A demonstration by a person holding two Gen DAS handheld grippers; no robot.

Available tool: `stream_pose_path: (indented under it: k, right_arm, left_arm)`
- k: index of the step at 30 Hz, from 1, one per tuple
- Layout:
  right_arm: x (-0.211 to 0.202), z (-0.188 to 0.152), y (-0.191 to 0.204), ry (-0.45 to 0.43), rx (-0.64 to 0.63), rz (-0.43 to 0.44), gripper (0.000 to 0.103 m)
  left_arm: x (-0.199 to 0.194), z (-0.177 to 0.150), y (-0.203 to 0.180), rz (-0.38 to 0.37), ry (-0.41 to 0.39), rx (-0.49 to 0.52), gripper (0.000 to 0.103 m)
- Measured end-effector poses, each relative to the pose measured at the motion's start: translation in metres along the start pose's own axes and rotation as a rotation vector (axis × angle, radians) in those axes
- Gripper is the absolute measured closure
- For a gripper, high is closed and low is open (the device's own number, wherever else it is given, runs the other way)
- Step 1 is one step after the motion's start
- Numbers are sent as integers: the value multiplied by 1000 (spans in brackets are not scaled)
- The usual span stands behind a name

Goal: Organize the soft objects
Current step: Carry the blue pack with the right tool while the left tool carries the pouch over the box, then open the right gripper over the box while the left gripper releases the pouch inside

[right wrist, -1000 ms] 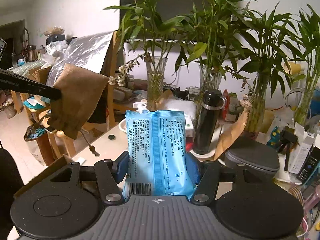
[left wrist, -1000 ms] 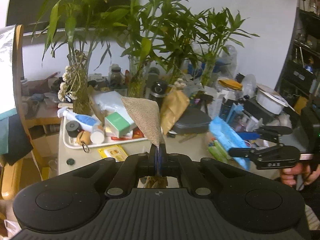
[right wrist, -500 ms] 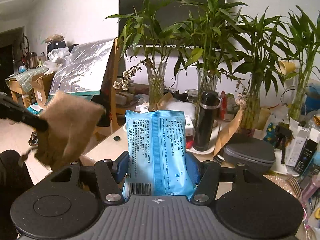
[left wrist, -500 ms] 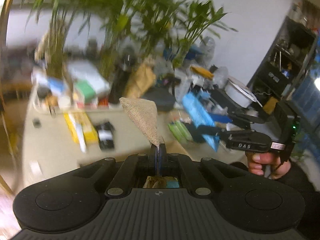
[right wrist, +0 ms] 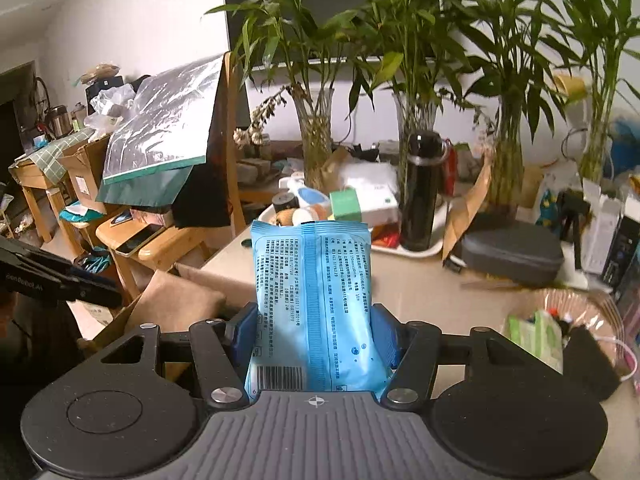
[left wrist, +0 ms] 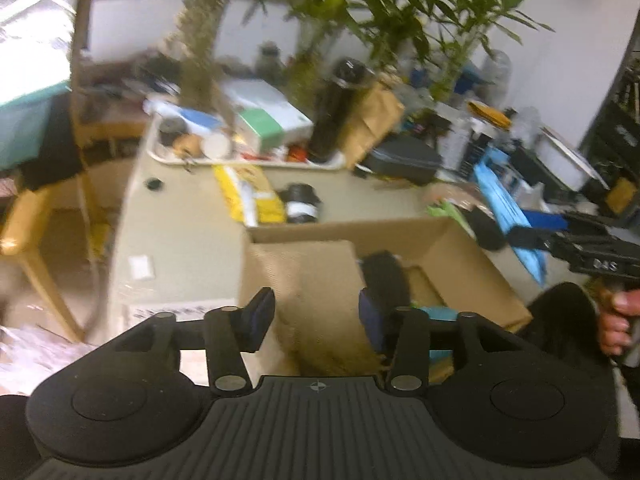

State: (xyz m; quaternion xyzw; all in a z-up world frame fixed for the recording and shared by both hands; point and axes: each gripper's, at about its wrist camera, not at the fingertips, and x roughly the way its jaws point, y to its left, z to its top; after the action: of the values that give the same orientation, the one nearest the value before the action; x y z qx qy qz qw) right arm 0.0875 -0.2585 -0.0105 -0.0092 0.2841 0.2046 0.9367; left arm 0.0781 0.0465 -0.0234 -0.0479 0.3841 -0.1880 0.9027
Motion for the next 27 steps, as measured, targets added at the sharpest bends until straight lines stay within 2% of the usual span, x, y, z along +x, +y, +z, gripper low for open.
stream_pose_path:
  k: [6,12,14,16,19,27]
  right_arm:
    - [1,-6,4,18,71,-21,41]
    - [8,-5,11,40,132,-23,39]
    - [18,-9,10,64,160,-21,32]
    - [29,-15,10,95,177,-27,13]
    - [34,-23,15,104,151,-29,3]
    - [40,-28,17,169,138,-25,0]
  left_arm:
    - [-12,-10,-3,81,-55,23,55]
    - [-17,-21,-6,106,-69,64,55]
    - [-17,-22,-8,113,-70,80,55]
    - [-17,-23,-11,123,-73,98,55]
    - [-17,-26,-13,133,-71,119,55]
    - [-10,-30,-18,173,-38,163,54]
